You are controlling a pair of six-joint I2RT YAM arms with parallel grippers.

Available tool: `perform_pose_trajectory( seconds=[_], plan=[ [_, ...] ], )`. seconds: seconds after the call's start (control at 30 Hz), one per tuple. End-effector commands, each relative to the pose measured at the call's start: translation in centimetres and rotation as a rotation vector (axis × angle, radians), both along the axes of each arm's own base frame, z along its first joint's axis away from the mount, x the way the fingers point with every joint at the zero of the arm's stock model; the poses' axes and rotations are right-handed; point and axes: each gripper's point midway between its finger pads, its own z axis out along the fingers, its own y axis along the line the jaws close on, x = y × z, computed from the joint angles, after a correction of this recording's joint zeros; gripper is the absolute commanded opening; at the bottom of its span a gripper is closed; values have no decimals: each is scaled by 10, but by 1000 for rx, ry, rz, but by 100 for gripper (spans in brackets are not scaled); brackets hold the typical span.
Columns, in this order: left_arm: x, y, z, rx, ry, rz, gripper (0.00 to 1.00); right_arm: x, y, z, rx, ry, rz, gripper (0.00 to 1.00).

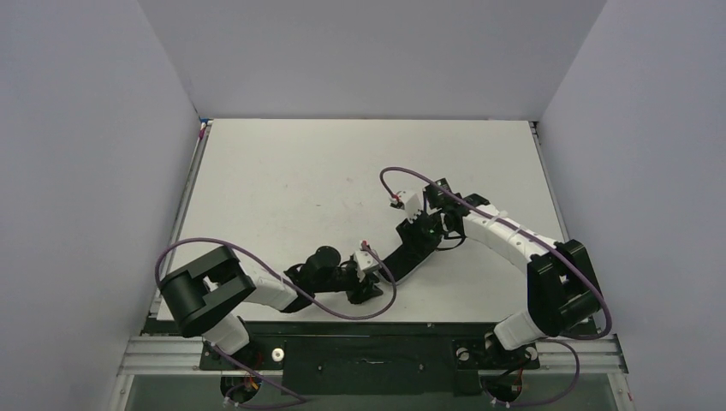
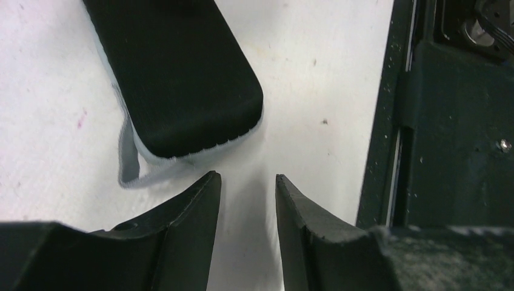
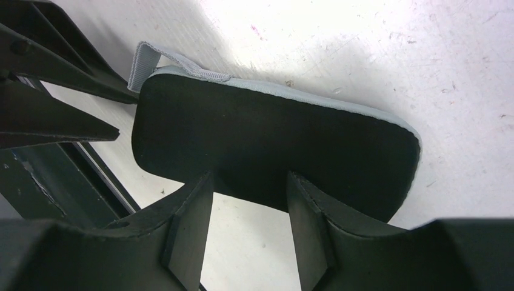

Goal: Open the umbrella

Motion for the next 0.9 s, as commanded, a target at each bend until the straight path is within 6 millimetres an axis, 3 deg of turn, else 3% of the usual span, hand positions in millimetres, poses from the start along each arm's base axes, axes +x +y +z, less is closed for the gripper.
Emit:
perform_pose_trajectory(
  seconds=[0.0,0.47,0.87],
  plan=[
    [20,-26,30,-104,-108,-6,36,-4,-13,-21,-67,48,71,44],
    [47,-15,12,-22,-258,18,35,-17,-26,-28,-97,94,185,40],
    [62,-10,16,-11,-308,37,39,-20,-35,-30,-107,110,203,39]
  ],
)
